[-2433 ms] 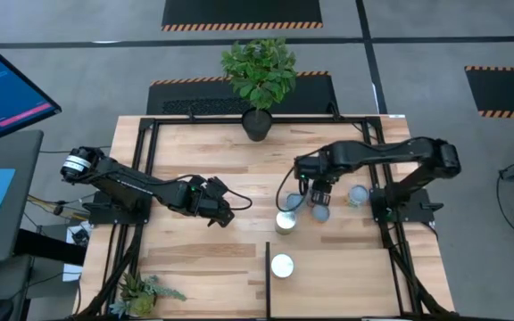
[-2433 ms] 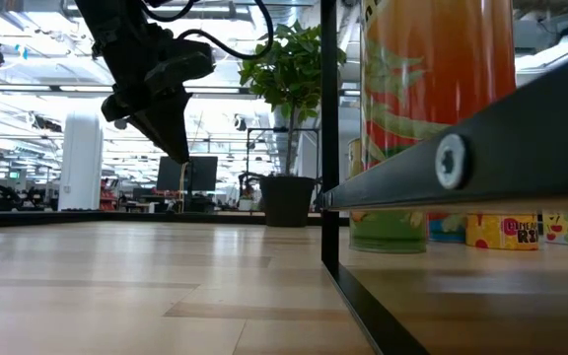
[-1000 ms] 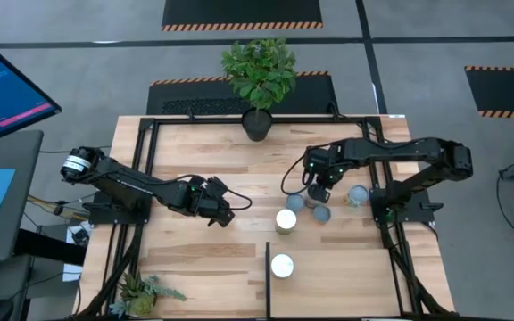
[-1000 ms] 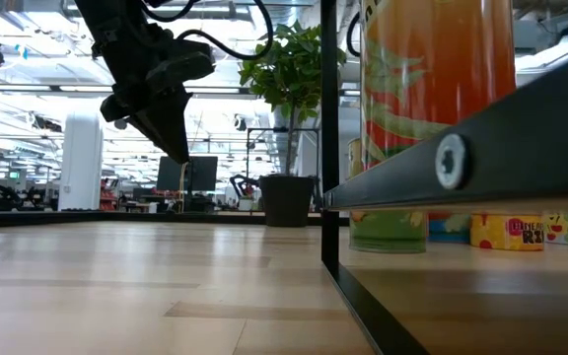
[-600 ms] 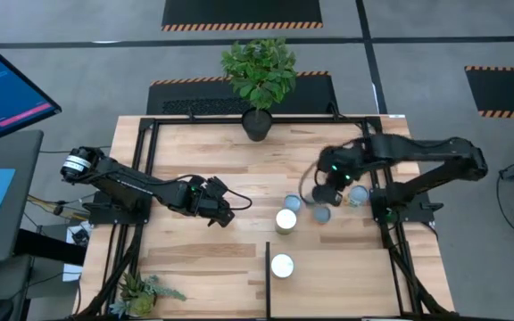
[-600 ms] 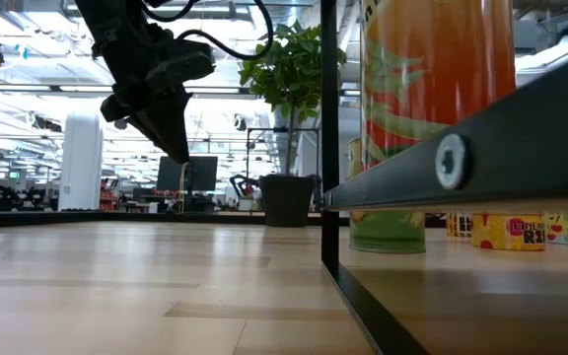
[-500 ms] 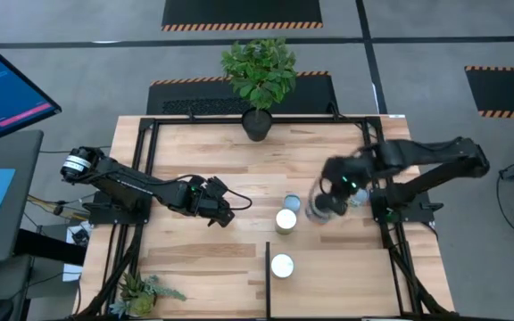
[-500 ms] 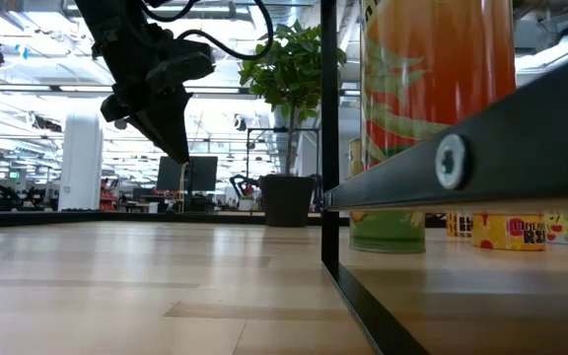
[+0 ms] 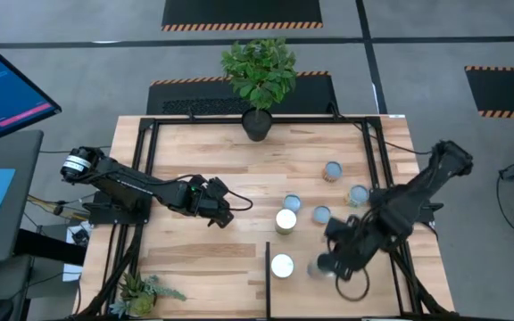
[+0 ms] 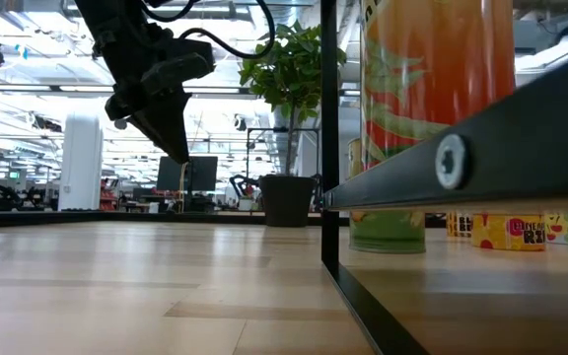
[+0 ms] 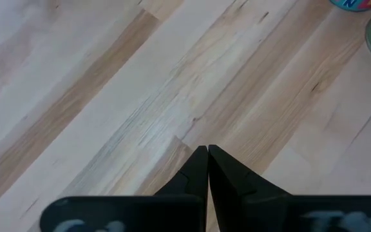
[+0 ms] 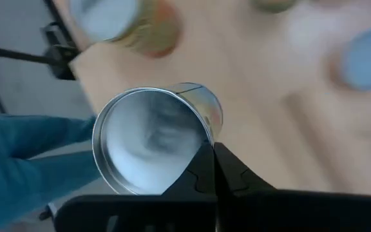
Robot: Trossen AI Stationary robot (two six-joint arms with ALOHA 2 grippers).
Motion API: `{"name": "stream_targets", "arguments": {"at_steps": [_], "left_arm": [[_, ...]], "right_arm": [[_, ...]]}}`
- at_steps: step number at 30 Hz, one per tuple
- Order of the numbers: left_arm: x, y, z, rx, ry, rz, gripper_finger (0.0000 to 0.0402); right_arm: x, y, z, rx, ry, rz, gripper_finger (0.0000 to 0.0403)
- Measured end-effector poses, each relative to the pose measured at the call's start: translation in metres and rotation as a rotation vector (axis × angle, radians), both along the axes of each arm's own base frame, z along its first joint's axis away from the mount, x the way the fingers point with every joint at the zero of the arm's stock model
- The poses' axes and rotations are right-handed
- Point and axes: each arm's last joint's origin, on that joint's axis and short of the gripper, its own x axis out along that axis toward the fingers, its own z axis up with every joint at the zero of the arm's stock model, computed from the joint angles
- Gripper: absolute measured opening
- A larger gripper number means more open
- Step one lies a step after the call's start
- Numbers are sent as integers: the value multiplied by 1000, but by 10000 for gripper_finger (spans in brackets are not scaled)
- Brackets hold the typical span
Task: Pick and place cans onto a shelf
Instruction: Put the canned tomatoes on the shelf
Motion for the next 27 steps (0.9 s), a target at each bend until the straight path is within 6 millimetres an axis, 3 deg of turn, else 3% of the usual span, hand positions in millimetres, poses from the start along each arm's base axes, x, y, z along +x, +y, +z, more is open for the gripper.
{"name": "stream_targets", "arguments": {"at_steps": [6, 13, 18, 23, 27], "left_arm": [[0, 0, 0, 6, 8, -17, 0], [0, 0, 0, 5, 16, -33, 0], [0, 0, 0, 5, 16, -33, 0], [0, 0, 0, 4, 15, -34, 0], [0, -1, 0, -9, 14, -38, 0]], "right_arm": [[28, 36, -24, 26, -27, 2, 0], [51, 61, -16, -20, 17, 28, 2], [61, 70, -20, -75, 66, 45, 17], [69, 75, -34, -98, 96, 65, 5], [70, 74, -33, -94, 88, 54, 13]]}}
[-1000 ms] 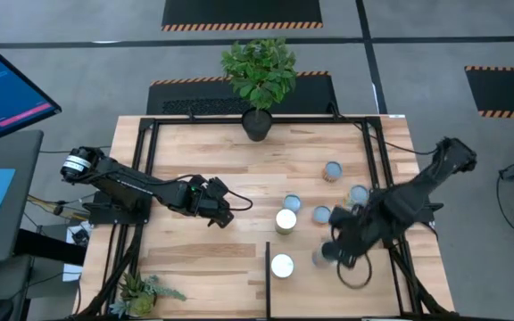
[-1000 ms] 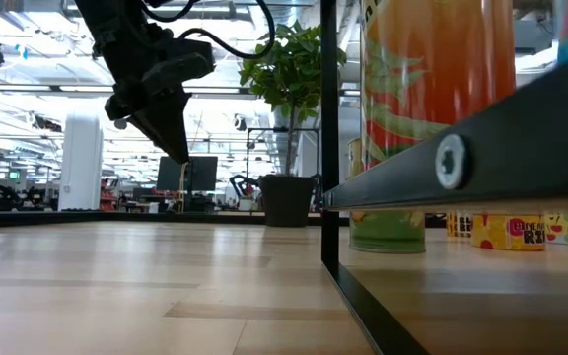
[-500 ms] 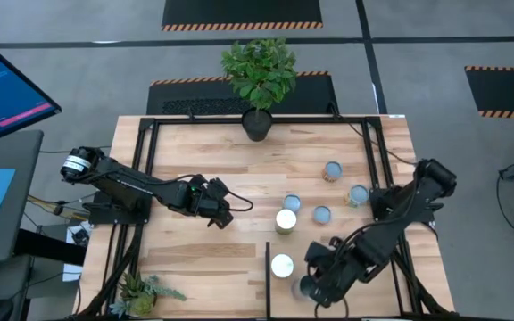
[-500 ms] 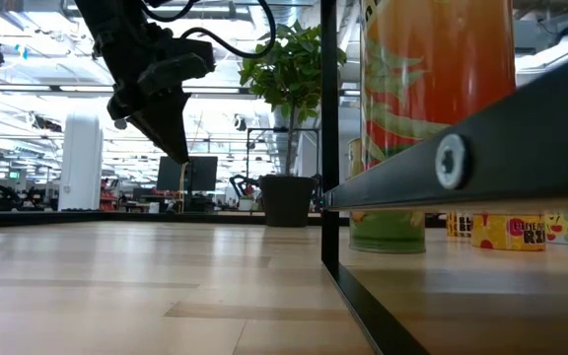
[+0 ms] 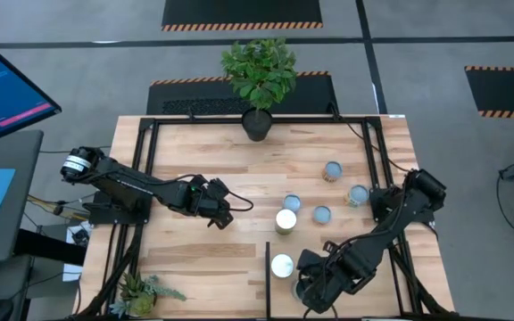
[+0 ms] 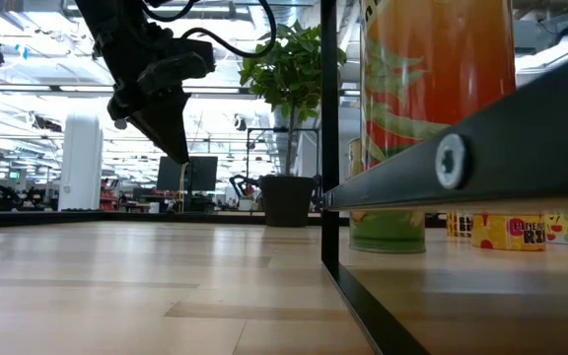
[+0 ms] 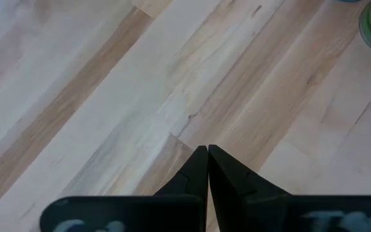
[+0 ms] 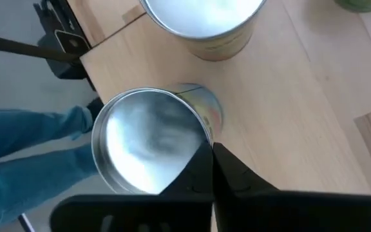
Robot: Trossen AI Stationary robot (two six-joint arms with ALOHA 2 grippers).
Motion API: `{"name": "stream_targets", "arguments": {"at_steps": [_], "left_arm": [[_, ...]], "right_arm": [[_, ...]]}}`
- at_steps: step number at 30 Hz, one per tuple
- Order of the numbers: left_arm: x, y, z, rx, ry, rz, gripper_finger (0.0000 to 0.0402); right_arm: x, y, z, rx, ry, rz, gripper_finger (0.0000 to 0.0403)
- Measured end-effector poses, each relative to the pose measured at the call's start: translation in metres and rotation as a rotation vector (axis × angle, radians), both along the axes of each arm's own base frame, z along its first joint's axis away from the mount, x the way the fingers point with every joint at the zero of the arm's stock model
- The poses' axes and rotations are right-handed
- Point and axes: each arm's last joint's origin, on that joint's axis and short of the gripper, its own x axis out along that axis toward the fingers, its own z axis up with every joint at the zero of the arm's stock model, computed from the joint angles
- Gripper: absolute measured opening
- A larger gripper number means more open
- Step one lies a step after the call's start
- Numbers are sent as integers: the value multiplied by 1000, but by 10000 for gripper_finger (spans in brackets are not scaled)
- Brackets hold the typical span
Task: Pick and place cans onto a shelf
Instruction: Put the canned tomatoes on the shelf
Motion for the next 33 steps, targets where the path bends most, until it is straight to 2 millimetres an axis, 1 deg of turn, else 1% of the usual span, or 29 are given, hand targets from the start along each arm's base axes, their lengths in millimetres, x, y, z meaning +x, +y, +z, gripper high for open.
{"name": "stream_targets", "arguments": {"at_steps": [7, 13, 18, 20, 23, 26, 30, 33], "left_arm": [[0, 0, 0, -3, -3, 0, 0], [0, 0, 0, -3, -4, 0, 0], [0, 0, 0, -3, -4, 0, 0], [0, 0, 0, -3, -6, 0, 0], [1, 0, 0, -3, -7, 1, 0], [1, 0, 0, -5, -14, 1, 0], [1, 0, 0, -5, -14, 1, 0], [1, 0, 0, -5, -15, 1, 0]], "right_arm": [[-1, -4, 6, -12, -22, -8, 67], [-1, -6, 6, -21, -21, 8, 82], [-6, -12, 13, -28, -12, 4, 79], [-13, -13, 16, -49, 12, 0, 75], [-26, -16, 18, -99, 64, -63, 69], [-35, -15, 15, -150, 110, -110, 62], [-33, -9, 5, -175, 133, -91, 44], [-33, -6, 1, -154, 113, -62, 25]]}}
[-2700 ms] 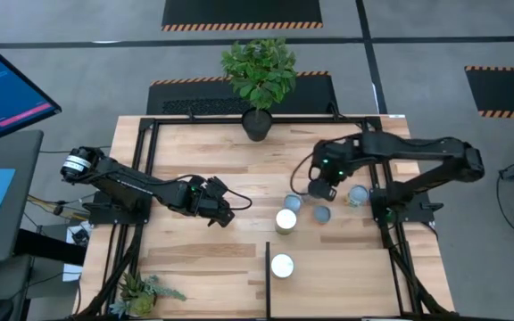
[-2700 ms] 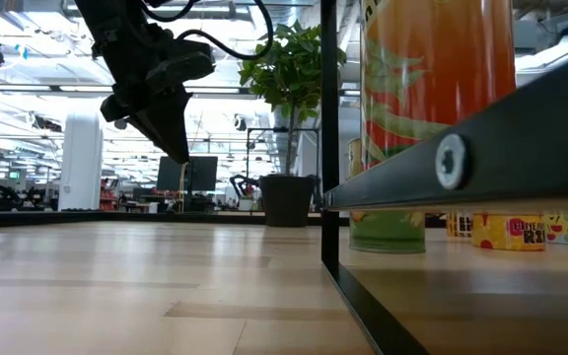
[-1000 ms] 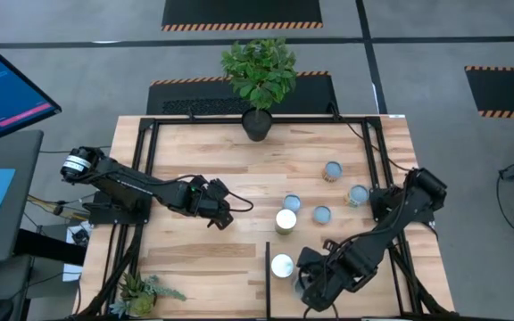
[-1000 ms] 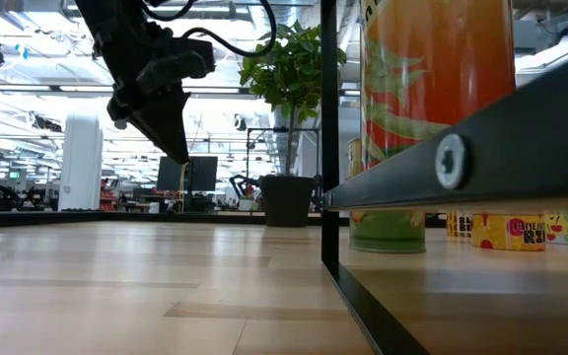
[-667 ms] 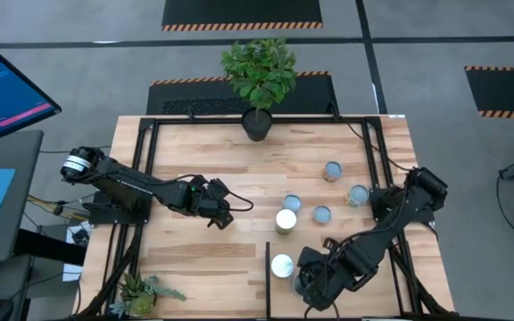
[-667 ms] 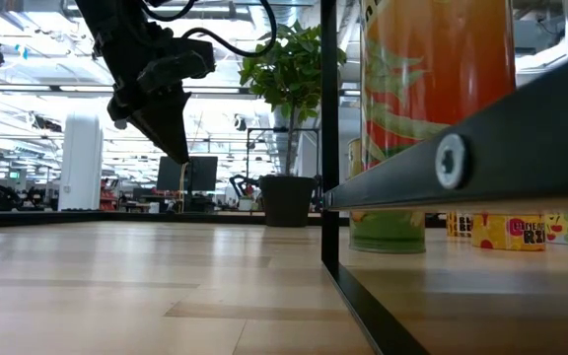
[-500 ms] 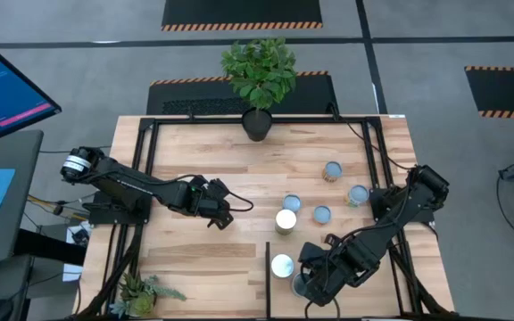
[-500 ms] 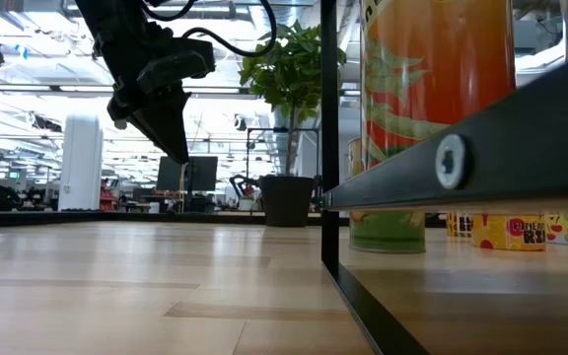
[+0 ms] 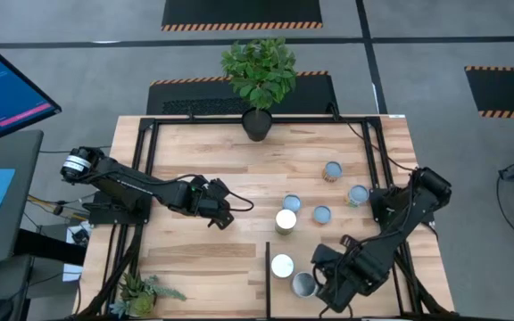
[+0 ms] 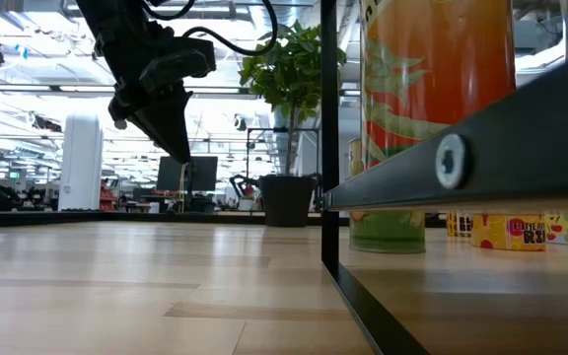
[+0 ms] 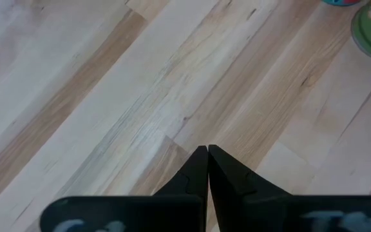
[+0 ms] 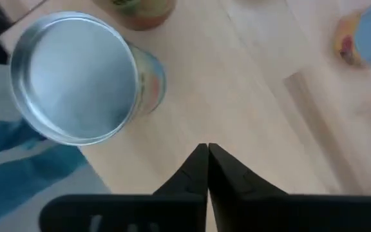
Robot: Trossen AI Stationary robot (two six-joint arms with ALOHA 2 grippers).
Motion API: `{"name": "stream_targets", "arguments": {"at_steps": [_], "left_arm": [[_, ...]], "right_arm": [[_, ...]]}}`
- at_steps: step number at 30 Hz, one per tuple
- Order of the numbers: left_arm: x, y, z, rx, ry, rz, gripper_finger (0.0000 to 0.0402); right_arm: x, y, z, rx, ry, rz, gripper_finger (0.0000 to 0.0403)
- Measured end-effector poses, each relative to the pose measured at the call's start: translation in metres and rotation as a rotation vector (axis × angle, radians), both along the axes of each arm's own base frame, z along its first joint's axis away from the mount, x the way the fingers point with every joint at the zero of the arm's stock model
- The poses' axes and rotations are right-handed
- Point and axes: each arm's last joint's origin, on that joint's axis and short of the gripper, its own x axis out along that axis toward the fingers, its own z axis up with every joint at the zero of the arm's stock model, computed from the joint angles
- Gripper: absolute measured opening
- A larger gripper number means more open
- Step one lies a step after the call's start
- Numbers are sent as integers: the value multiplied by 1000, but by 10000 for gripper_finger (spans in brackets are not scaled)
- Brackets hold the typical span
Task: Pick and place cans onto a shelf
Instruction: Put the canned tomatoes on the shelf
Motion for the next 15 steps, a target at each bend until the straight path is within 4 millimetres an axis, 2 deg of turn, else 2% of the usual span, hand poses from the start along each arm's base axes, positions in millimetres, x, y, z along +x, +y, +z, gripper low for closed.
{"name": "stream_targets", "arguments": {"at_steps": [5, 11, 15], "left_arm": [[1, 0, 0, 1, -9, 0, 0], [1, 0, 0, 12, -4, -10, 0], [1, 0, 0, 13, -3, -12, 0]], "right_arm": [[2, 2, -6, 5, -16, 11, 6], [2, 4, -7, 11, -34, 14, 23], [5, 7, -9, 18, -50, 29, 18]]}}
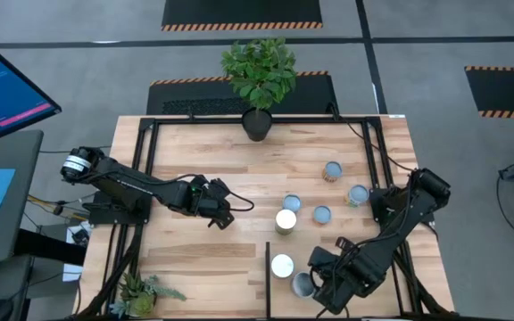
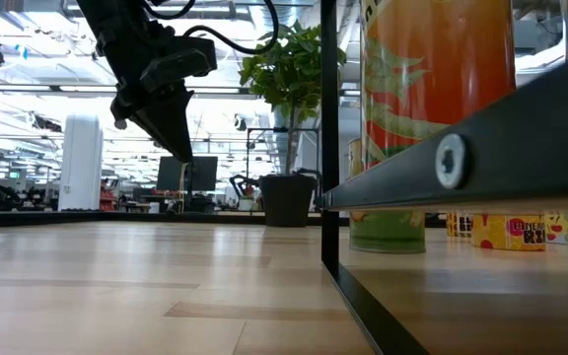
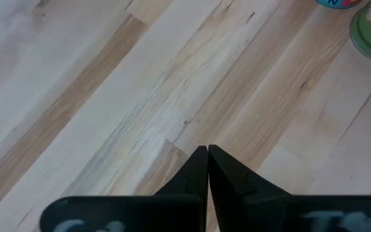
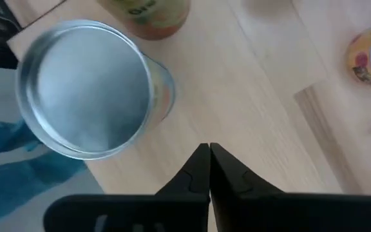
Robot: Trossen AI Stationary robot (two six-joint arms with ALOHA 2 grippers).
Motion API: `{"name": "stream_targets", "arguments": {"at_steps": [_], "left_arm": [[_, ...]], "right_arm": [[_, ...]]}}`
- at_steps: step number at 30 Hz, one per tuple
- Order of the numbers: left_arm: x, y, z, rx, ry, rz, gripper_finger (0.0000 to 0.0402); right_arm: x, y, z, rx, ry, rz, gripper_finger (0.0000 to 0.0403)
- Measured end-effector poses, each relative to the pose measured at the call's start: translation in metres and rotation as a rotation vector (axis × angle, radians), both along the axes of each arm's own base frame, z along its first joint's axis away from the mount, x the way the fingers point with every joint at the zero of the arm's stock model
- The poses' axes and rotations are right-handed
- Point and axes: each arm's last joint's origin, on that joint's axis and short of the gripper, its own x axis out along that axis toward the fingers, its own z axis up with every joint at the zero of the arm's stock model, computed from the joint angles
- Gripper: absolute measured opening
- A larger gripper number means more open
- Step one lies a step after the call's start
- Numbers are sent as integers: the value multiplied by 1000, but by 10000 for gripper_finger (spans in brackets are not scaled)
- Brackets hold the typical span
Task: Pick and place cans onto a shelf
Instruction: Put the canned tomatoes on the shelf
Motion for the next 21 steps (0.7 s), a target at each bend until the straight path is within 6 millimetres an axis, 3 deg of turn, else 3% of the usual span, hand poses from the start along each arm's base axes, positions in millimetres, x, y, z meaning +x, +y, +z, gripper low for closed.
{"name": "stream_targets", "arguments": {"at_steps": [8, 21], "left_arm": [[0, 0, 0, -1, -4, -1, 0], [0, 0, 0, 9, 6, -18, 0]], "right_arm": [[6, 9, -15, -18, -5, 29, 16], [27, 15, -21, 47, -88, 132, 12]]}}
